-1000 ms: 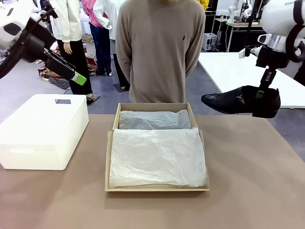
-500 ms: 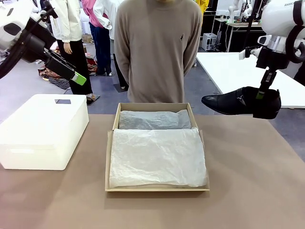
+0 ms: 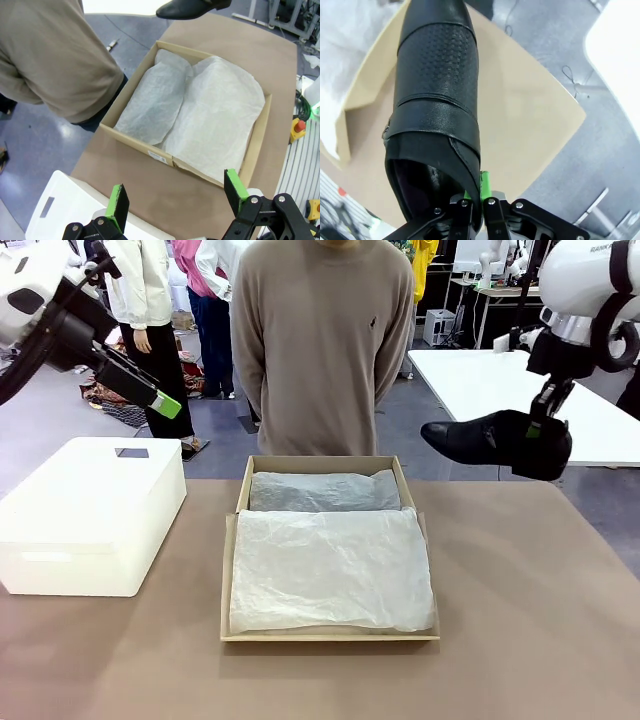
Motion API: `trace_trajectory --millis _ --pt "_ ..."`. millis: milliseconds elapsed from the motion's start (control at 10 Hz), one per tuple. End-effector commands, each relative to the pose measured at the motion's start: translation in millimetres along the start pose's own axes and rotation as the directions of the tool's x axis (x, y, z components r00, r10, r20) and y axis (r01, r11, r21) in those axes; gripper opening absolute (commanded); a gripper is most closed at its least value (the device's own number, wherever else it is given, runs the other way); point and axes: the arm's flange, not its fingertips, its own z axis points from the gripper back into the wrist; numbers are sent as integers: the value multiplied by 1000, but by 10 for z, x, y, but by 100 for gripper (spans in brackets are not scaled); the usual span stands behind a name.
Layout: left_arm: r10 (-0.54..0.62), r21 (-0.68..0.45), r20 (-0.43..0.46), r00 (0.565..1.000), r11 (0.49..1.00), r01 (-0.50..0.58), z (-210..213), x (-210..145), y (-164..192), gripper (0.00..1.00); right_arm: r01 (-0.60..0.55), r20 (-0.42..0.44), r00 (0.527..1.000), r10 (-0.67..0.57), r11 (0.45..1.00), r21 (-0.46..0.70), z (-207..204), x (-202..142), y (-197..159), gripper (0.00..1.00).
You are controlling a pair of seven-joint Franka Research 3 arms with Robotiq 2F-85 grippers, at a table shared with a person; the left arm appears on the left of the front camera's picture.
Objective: Pack the shoes into the box.
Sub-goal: Place the other shoe of the Shoes into the Shoes Box.
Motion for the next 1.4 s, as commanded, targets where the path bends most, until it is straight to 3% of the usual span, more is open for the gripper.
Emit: trace_trajectory --millis 0,200,500,1300 --pt "-2 -16 11 1000 1000 3 5 -1 5 100 165 -8 986 -166 986 -22 170 0 216 0" --pt "-2 -16 11 1000 1000 3 5 -1 5 100 364 -47 930 -365 931 -20 222 46 365 0" --pt "-2 -16 11 1000 1000 3 5 -1 5 100 534 -59 843 -534 845 -26 134 200 541 0" --pt "-2 -16 11 1000 1000 3 5 -1 5 100 527 -85 846 -526 850 -13 34 185 548 0"
